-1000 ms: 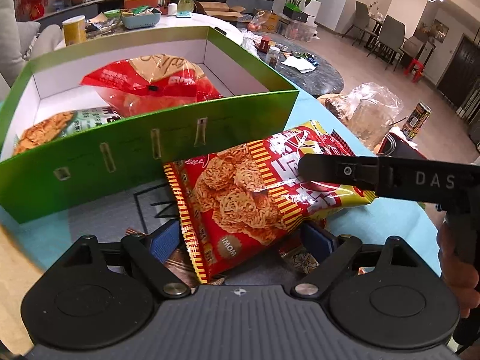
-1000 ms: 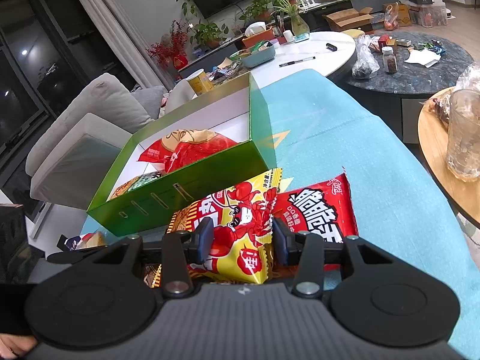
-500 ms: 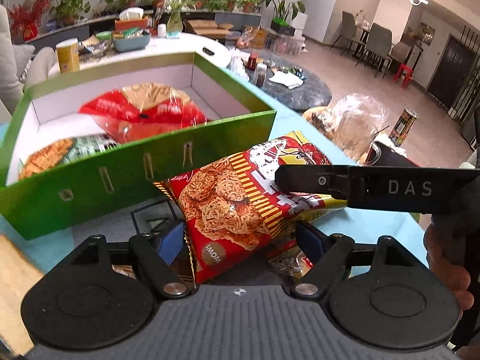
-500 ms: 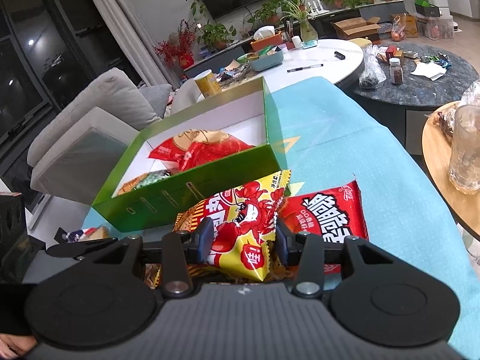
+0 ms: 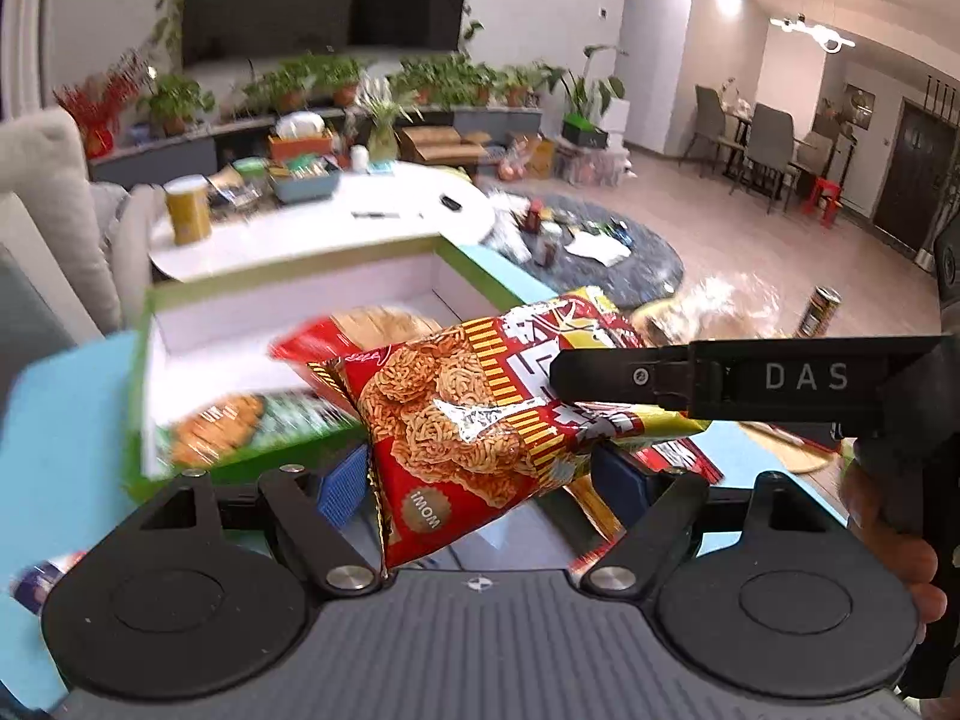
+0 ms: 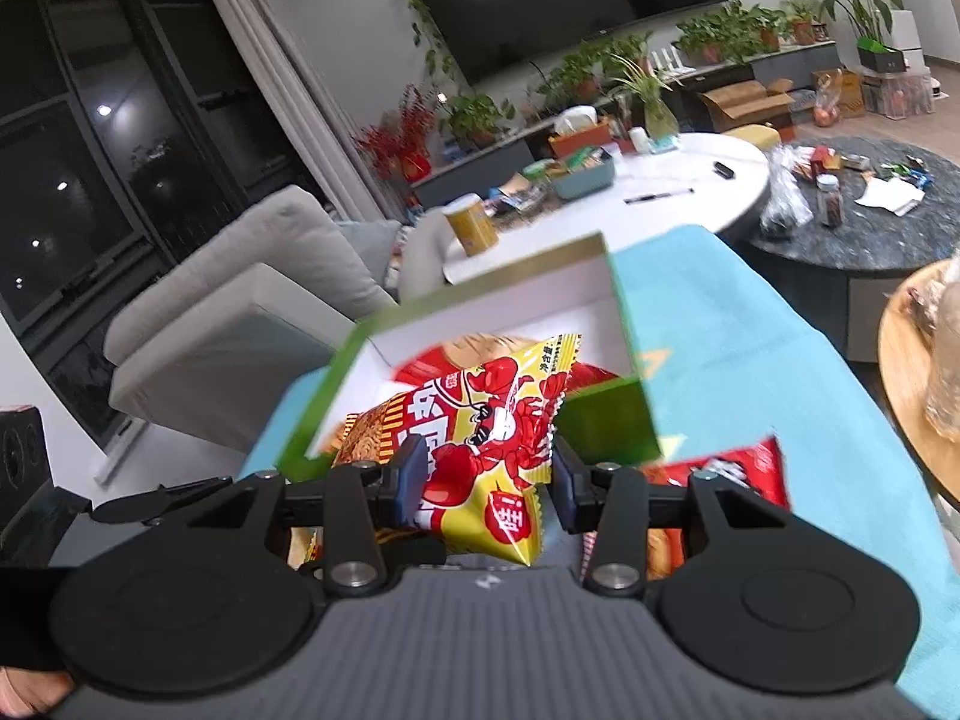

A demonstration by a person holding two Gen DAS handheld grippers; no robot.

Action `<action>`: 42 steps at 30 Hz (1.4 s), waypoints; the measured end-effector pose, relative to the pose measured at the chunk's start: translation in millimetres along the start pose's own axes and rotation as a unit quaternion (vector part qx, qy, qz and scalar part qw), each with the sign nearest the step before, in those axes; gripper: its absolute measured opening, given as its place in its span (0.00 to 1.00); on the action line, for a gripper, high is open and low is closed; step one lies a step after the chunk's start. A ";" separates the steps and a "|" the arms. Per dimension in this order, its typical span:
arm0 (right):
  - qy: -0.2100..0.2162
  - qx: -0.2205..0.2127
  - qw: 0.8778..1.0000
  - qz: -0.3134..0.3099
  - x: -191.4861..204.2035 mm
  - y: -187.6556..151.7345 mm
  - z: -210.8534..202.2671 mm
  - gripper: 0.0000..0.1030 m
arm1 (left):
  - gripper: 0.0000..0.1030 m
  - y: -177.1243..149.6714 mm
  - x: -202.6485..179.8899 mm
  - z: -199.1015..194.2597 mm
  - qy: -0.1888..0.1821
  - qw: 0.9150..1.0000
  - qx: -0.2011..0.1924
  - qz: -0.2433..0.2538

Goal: Organize snacks
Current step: 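Lower the crayfish-print bag into the green box and open the right gripper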

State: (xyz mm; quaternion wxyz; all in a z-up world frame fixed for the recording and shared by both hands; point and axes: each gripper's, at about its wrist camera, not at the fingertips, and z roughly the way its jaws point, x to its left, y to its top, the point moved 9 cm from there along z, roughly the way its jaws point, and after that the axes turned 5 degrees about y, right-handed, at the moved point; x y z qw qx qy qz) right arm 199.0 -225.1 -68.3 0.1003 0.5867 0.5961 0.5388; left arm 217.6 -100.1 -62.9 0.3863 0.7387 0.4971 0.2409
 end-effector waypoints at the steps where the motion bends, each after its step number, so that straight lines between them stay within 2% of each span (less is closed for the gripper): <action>1: 0.005 -0.002 1.000 0.002 2.7 3.5 2.2 0.44 | 0.75 4.1 4.6 -3.3 0.008 1.000 -0.006 0.002; 9: 0.041 -0.018 0.999 0.000 34.8 31.2 29.3 0.44 | 0.75 33.5 46.2 -16.9 0.050 0.998 -0.041 -0.001; 15: 0.050 -0.020 0.998 -0.012 51.5 46.2 51.0 0.44 | 0.75 48.7 74.0 -8.0 0.069 0.996 -0.049 -0.002; 23: 0.038 -0.003 0.999 0.001 45.2 52.4 87.1 0.44 | 0.75 52.1 98.8 26.4 0.076 0.997 -0.025 -0.007; 42: 0.022 0.030 0.999 0.012 27.3 52.8 147.8 0.44 | 0.75 49.5 125.8 87.2 0.087 0.996 0.011 -0.005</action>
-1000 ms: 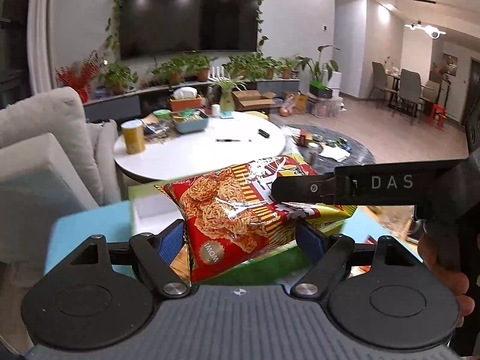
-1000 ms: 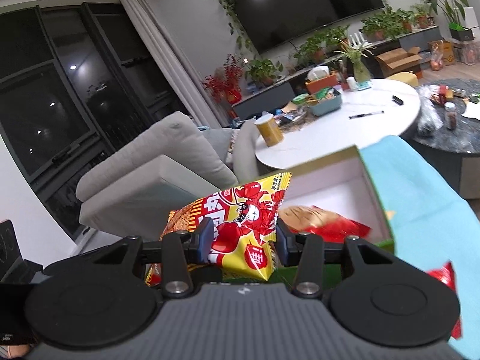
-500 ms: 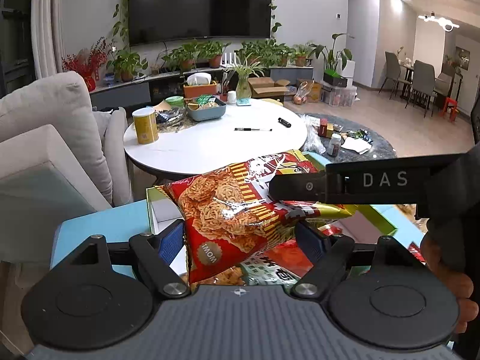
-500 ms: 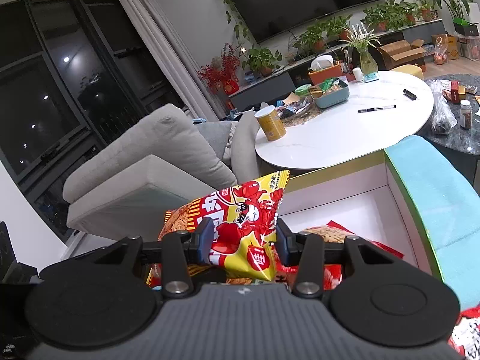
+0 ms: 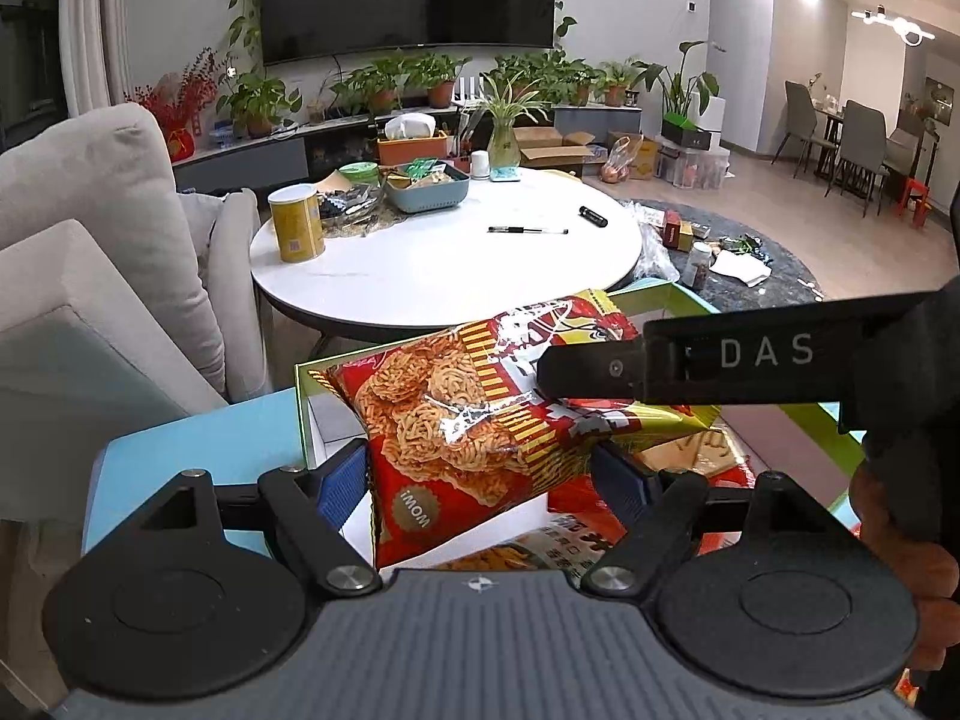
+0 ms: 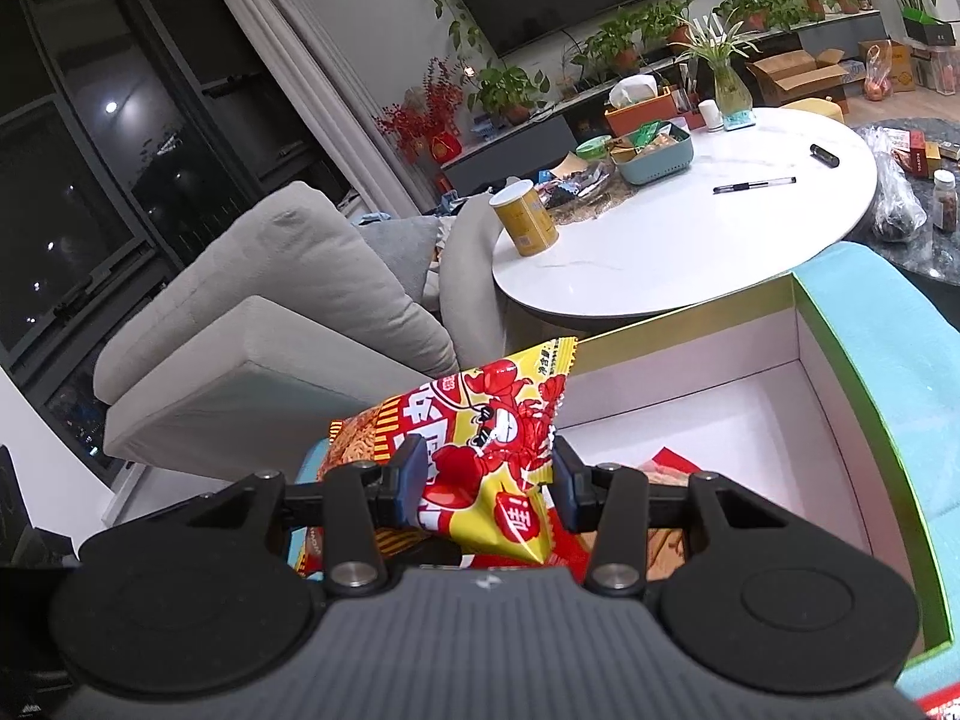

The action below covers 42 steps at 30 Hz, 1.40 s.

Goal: Organize snacks
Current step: 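Lower the crayfish-print bag into the green box and open the right gripper, then withdraw the right gripper from the box toward the remaining snacks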

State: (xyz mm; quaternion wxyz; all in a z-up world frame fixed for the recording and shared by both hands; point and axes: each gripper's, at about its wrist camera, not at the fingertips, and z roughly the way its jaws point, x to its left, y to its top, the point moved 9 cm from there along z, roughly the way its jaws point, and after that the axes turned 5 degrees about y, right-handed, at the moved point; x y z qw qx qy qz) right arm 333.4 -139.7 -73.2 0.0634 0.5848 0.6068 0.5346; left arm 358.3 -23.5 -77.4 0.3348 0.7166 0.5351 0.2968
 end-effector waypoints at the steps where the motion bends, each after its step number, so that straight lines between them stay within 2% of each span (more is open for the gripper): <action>1: -0.001 0.001 1.000 -0.001 0.1 0.2 0.7 0.44 | 0.75 0.2 0.8 2.5 0.000 1.000 0.002 0.000; 17: -0.022 0.027 0.999 -0.008 -9.5 7.2 32.1 0.44 | 0.75 6.5 12.5 38.3 0.023 0.999 0.022 0.015; 23: -0.030 0.048 0.998 -0.003 -13.7 -0.5 41.0 0.45 | 0.75 6.4 16.8 34.3 0.033 0.999 0.015 0.007; 28: -0.038 0.038 0.999 0.003 -20.0 1.9 25.2 0.45 | 0.75 5.6 23.6 24.4 0.037 0.999 0.012 -0.004; 33: -0.040 0.019 0.999 -0.014 -8.6 8.4 2.0 0.45 | 0.75 8.4 26.6 9.7 0.043 0.999 0.007 -0.017; 42: -0.032 0.005 0.999 -0.043 12.9 -1.6 -56.1 0.48 | 0.78 8.4 36.9 -46.7 0.055 0.998 -0.021 -0.030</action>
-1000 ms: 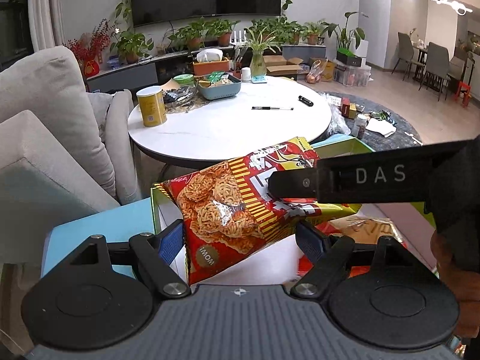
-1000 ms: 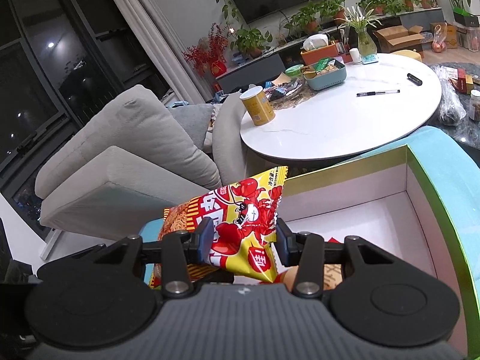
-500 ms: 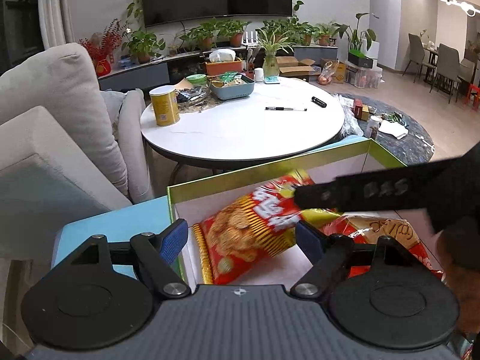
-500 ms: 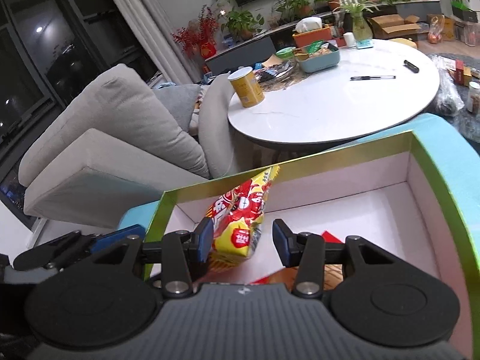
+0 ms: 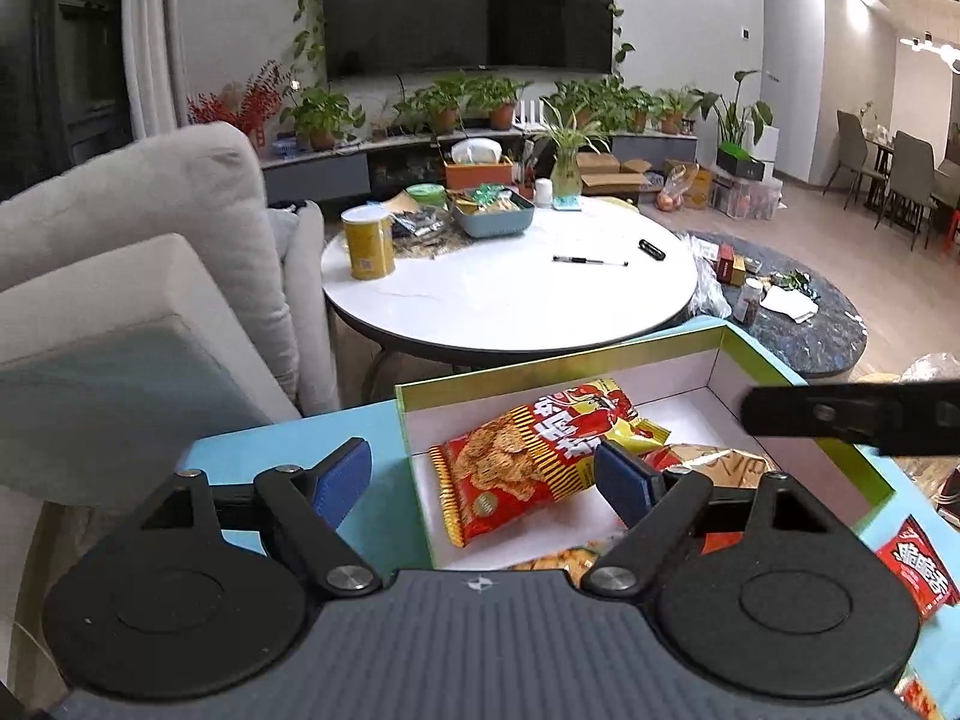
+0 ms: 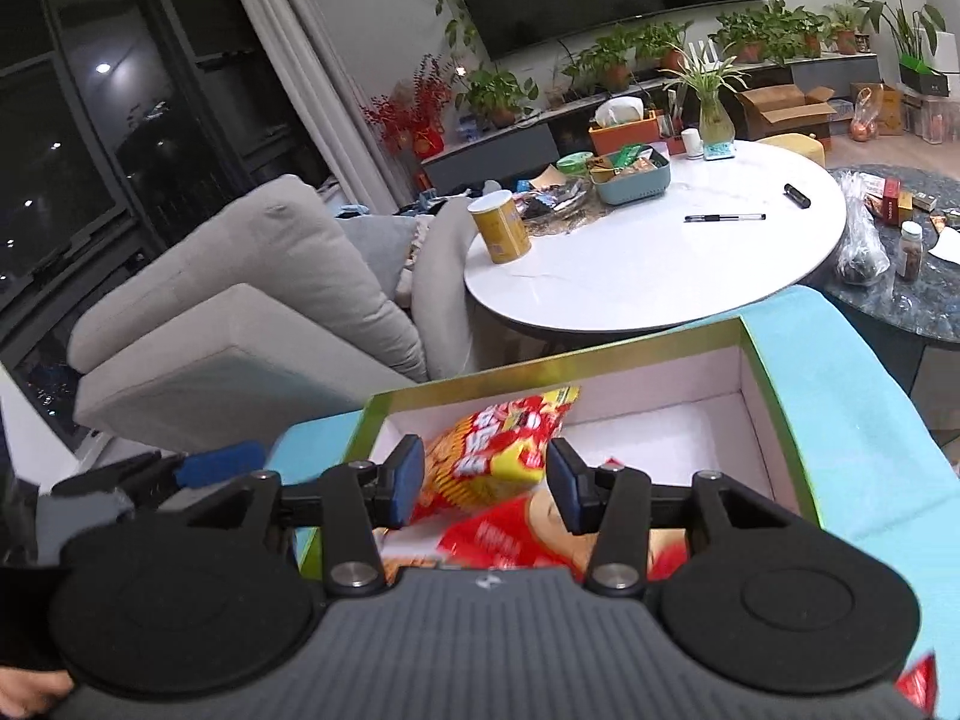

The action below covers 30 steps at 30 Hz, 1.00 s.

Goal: Organize snacks
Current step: 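Withdraw the right gripper from the box toward the remaining snacks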

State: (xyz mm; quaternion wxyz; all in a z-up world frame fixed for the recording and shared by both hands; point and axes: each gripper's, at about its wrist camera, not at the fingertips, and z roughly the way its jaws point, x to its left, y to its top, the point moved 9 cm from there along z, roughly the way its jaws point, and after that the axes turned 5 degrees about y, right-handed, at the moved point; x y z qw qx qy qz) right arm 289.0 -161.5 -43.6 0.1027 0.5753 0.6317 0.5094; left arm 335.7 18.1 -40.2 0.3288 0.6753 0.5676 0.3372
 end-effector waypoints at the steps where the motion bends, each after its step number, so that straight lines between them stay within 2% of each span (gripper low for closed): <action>1: 0.001 -0.001 1.000 -0.003 2.8 -2.2 -6.8 0.49 | 0.79 -1.7 2.4 -5.9 0.002 1.000 -0.001 -0.002; 5: 0.012 -0.002 1.000 -0.020 15.7 -17.0 -32.8 0.54 | 0.82 -16.7 16.9 -34.2 0.006 1.000 -0.004 -0.022; 10: 0.025 0.004 0.999 -0.032 30.8 -45.7 -57.3 0.54 | 0.82 -48.1 30.5 -61.8 0.013 1.000 0.001 -0.028; 14: 0.036 0.026 0.999 -0.022 38.5 -74.8 -63.4 0.56 | 0.82 -84.6 36.0 -70.3 0.002 0.997 0.023 -0.067; 19: 0.041 0.058 0.997 -0.011 49.8 -114.8 -57.8 0.57 | 0.82 -127.9 31.6 -76.3 -0.012 0.995 0.044 -0.093; 24: 0.049 0.083 0.995 0.011 61.6 -137.3 -45.5 0.57 | 0.82 -137.1 42.6 -74.4 0.006 0.994 0.042 -0.099; 30: 0.045 0.094 0.995 -0.006 86.6 -148.2 -32.3 0.57 | 0.82 -134.3 63.6 -63.4 0.013 0.992 0.038 -0.123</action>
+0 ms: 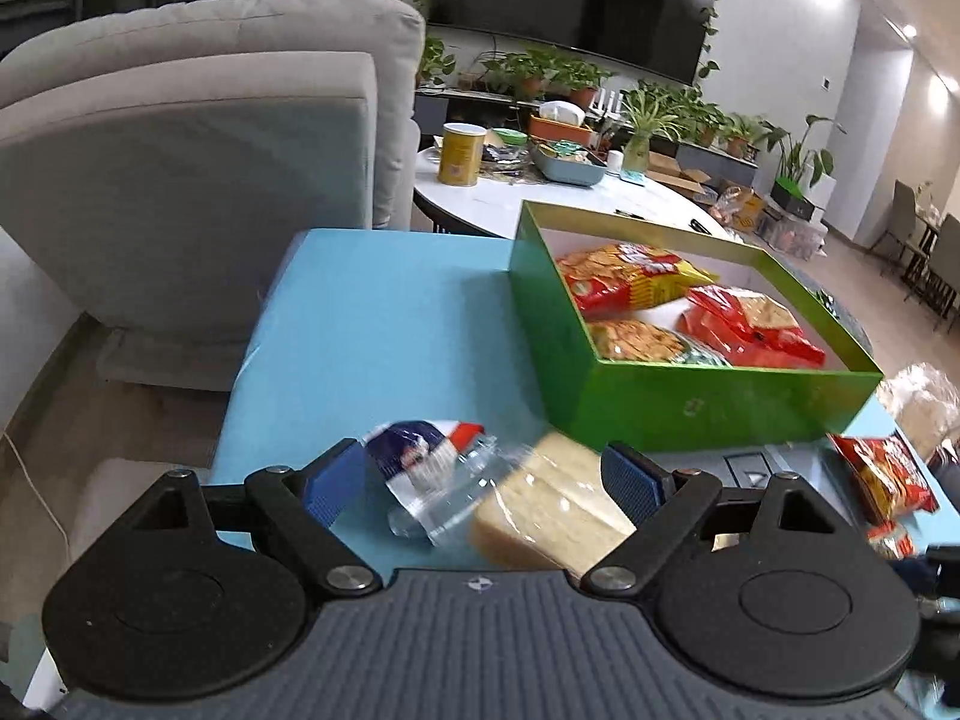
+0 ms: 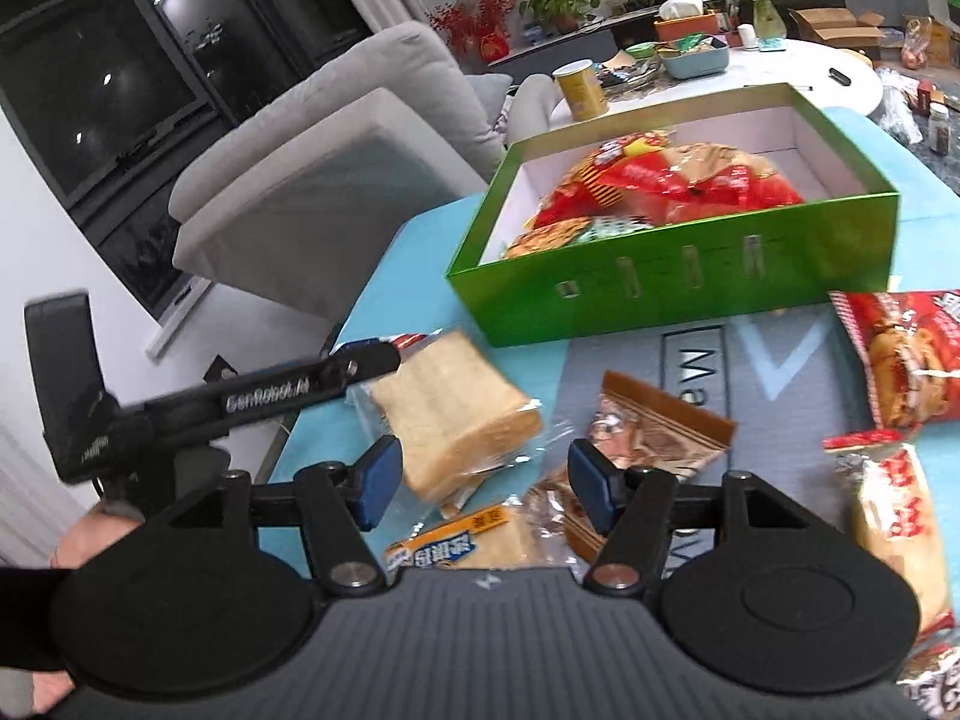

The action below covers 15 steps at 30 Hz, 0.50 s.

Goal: Organize snacks
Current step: 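Withdraw the right gripper from the box toward the remaining snacks, then grasp the bagged sliced bread loaf with the right gripper and lift it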

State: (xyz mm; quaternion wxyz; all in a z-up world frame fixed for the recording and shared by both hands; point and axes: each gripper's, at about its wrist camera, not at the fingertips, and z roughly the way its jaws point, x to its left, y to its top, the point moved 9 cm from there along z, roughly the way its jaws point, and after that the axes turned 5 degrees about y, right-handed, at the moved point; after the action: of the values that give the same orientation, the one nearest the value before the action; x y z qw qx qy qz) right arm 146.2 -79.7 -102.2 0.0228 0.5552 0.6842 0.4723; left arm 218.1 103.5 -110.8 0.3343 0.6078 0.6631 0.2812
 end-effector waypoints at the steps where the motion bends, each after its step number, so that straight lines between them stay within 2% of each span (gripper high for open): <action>1: -0.005 0.001 1.000 -0.005 2.7 -2.9 3.6 0.57 | 0.82 0.8 2.5 1.9 0.000 1.000 0.000 -0.004; 5: -0.034 0.017 0.998 -0.051 16.6 -10.6 25.2 0.69 | 0.82 -1.0 4.1 9.5 -0.007 1.000 0.007 -0.016; 11: -0.063 0.044 0.993 -0.091 18.2 -20.2 48.9 0.70 | 0.82 -7.2 1.3 16.9 -0.022 1.000 0.018 -0.011; 15: -0.092 0.014 0.992 -0.082 -5.9 -11.3 41.0 0.70 | 0.82 -12.1 2.2 18.9 -0.034 0.999 0.026 -0.013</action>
State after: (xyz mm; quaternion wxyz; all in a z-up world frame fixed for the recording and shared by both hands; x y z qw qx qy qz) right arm 162.9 -58.2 -135.4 0.1165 0.5381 0.7291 0.4065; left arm 225.4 103.8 -132.1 0.3442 0.6169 0.6664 0.2385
